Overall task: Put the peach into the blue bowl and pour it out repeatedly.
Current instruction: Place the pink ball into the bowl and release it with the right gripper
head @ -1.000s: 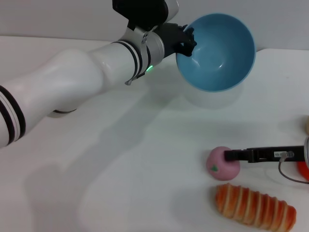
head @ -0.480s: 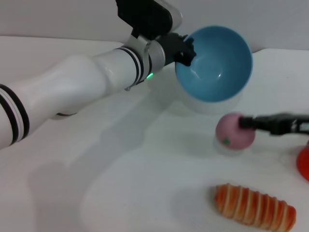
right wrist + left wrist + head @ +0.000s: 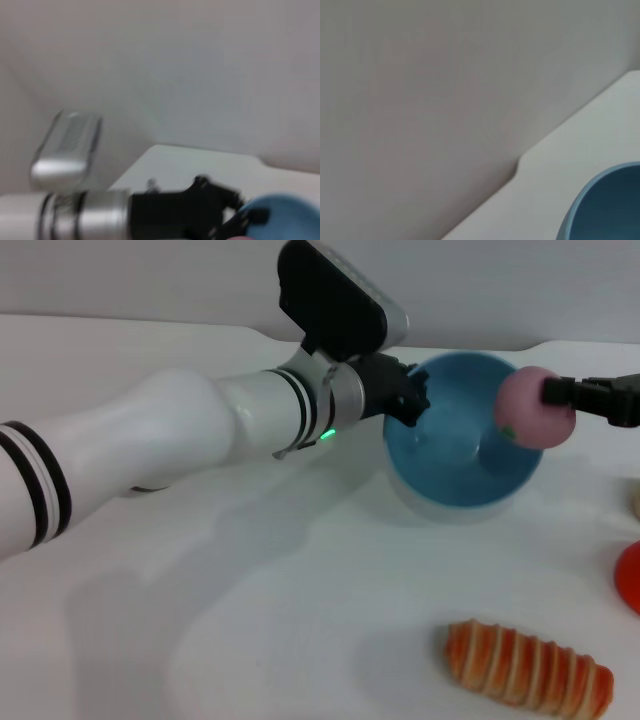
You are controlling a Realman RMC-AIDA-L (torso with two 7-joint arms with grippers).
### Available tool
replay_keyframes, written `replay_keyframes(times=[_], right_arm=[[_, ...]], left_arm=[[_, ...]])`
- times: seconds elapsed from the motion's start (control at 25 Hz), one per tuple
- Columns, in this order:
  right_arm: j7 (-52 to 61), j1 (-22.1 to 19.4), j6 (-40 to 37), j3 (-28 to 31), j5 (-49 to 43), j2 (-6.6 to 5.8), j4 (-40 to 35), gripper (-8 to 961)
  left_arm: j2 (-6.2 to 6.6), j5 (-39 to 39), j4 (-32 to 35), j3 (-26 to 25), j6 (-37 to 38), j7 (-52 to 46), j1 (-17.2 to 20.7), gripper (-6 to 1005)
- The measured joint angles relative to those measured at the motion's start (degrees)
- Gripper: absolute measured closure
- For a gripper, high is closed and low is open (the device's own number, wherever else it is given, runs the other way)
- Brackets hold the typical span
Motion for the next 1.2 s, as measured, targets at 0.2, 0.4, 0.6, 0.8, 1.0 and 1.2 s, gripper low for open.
replay_keyframes(times=[0.2,0.4,0.6,0.8,1.0,1.2], right_arm=[[-1.2,0.9,4.6,-0.7,0.2,-0.05,3.0,850],[-3.6,1.1,6.1,-0.4,0.3,0.03,4.2,792],[-5.4,-0.1,8.3,0.0,2.8,-0.09,5.1,605],[-11.8,-6.6,12.8,1.2,12.4,0.0,4.8,502],[-24.6,-11.9,15.9,8.5,15.8,0.04,11.4,437],[-36.1,-15.7,16.3,16.2,16.1,0.06,21.6,437]], left_arm=[[-0.03,0.0,0.6,1.3,0.0,0.0,0.1,1000],[-0.03,0.0,0.7,1.4,-0.2,0.0,0.3,999],[-0.03,0.0,0.7,1.4,-0.2,0.0,0.3,999],[-0.03,0.2,0.7,1.3,-0.6,0.1,0.0,999],[0.02,0.5,0.7,1.3,-2.9,0.6,-0.8,1000],[0.07,3.5,1.4,1.7,-6.2,0.8,-2.1,1000]])
